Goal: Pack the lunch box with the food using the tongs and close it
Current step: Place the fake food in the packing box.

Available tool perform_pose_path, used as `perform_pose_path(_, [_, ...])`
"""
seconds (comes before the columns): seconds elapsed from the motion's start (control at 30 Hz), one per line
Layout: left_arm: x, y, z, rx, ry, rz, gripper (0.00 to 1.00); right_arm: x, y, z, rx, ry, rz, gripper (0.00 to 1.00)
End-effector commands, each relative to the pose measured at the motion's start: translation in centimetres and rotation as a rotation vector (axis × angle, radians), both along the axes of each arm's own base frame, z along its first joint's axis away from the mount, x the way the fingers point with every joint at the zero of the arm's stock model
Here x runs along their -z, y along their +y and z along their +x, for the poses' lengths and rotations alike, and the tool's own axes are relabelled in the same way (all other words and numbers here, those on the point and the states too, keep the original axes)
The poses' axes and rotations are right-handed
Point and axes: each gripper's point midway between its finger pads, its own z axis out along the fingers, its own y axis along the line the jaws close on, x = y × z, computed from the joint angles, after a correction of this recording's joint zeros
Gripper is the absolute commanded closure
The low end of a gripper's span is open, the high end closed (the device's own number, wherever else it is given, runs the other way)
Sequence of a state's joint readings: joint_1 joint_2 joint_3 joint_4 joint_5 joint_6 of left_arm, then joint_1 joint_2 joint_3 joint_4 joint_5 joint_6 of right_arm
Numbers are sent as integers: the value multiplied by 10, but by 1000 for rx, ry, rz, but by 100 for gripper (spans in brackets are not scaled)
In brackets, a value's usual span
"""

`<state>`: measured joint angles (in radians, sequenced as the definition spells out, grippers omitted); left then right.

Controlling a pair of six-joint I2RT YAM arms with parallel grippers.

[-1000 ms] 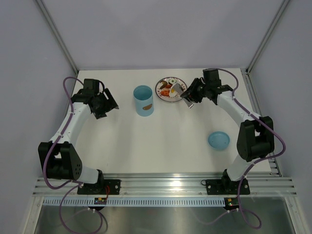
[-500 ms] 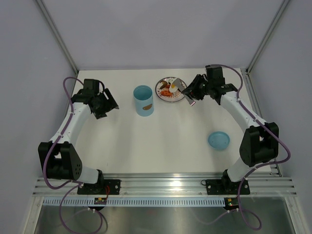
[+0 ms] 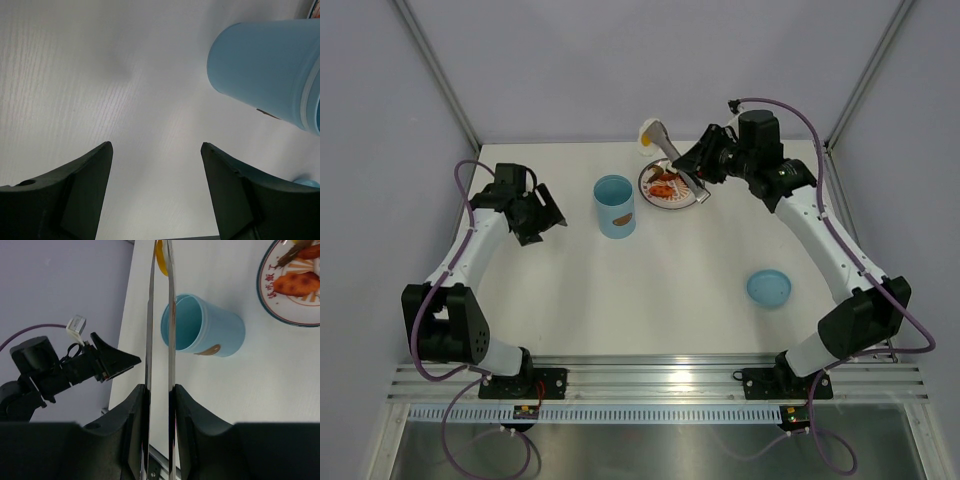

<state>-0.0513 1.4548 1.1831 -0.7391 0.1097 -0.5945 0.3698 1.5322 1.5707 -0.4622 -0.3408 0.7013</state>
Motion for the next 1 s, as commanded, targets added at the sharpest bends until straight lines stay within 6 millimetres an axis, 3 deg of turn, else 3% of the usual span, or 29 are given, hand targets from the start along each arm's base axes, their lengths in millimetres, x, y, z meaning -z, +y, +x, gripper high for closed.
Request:
perform_pose_path(0.0, [-6,-1,7,13,-39,-11,25,-35,23,-18,-88,-97,11,100])
perform_pose_path(0.23, [-9,0,5,4,-47,-35,24,-9,79,-39,-232,-55,-41,100])
perform_pose_path(0.37, [-11,2,4,0,-53,-31,24,16,94,-43,-256,-12,-74,100])
perform_pose_path(0.57, [-10,3,2,-2,-50,-27,24,39,97,-36,-241,21,-108,100])
perform_pose_path(0.97, [-8,3,3,-8,-45,-26,24,56,88,-31,-205,35,-175,100])
